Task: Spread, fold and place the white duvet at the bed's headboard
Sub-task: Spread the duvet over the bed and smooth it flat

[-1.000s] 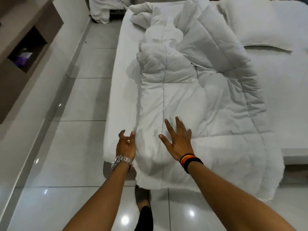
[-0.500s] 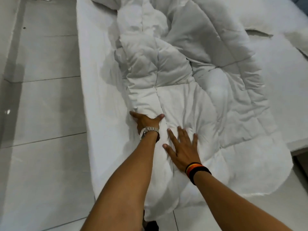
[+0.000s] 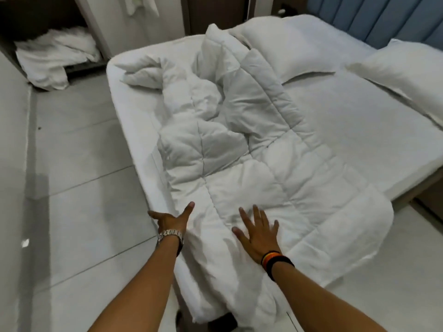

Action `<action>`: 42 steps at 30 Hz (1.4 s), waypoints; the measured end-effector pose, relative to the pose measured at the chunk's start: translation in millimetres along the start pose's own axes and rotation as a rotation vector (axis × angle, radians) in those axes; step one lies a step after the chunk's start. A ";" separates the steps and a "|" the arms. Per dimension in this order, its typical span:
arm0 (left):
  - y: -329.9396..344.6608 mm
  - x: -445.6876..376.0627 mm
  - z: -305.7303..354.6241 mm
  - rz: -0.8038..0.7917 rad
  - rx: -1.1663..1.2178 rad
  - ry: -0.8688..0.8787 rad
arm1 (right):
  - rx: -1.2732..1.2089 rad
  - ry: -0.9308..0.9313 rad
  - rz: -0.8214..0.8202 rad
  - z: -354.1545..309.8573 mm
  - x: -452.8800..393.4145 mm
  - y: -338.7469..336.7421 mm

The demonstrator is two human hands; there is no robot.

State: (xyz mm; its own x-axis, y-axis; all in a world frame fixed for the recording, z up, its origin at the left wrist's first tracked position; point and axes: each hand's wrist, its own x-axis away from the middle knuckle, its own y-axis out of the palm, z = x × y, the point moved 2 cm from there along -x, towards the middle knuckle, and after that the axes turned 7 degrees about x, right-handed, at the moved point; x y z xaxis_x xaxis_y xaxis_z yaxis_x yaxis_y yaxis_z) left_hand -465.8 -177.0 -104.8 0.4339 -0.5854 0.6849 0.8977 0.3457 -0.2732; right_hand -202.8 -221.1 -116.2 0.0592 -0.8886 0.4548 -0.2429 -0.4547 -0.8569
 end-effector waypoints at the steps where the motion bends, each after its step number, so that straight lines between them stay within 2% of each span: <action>1: -8.1 -3.2 14.9 0.008 -0.006 0.029 | -0.020 0.007 0.038 -9.1 -5.9 -9.2; 7: -18.5 -71.6 134.9 -0.012 0.073 0.192 | -0.194 0.008 0.291 -80.7 -96.9 -74.2; 11: 10.9 -169.7 222.1 -0.014 0.123 0.119 | -0.251 0.003 0.500 -137.4 -195.4 -98.8; 13: 29.6 -224.0 263.7 -0.031 0.097 0.081 | -0.242 0.049 0.549 -163.2 -244.2 -107.6; 17: 59.6 -311.3 316.3 -0.151 0.044 0.013 | -0.118 0.191 0.458 -193.5 -317.4 -110.7; 22: 115.1 -352.3 343.9 -0.313 0.128 0.093 | 0.047 0.228 0.369 -191.7 -336.7 -75.6; 28: 154.4 -382.0 352.0 -0.344 0.238 0.159 | 0.083 0.300 0.373 -200.7 -356.9 -78.2; 32: 119.1 -394.7 372.5 -0.252 0.266 0.254 | -0.012 0.381 0.278 -207.9 -354.8 -92.6; 34: 81.0 -400.9 412.2 -0.215 0.258 0.367 | -0.097 0.423 0.307 -226.4 -352.1 -108.4; 37: 5.0 -420.2 484.0 -0.127 0.288 0.532 | -0.166 0.389 0.366 -274.1 -360.5 -129.7; 39: -45.5 -435.3 503.9 -0.142 0.192 0.528 | -0.182 0.374 0.273 -301.9 -370.6 -128.6; 42: -106.8 -453.8 489.9 -0.302 -0.018 0.375 | -0.221 0.407 0.115 -345.6 -377.0 -112.2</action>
State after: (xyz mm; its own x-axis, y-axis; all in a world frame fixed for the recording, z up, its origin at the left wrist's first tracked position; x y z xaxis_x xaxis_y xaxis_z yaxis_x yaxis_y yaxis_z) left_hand -796.2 410.9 -55.5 0.1480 -0.8831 0.4453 0.9877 0.1086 -0.1129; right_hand -532.5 185.5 -107.6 -0.3537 -0.8165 0.4563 -0.4286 -0.2921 -0.8550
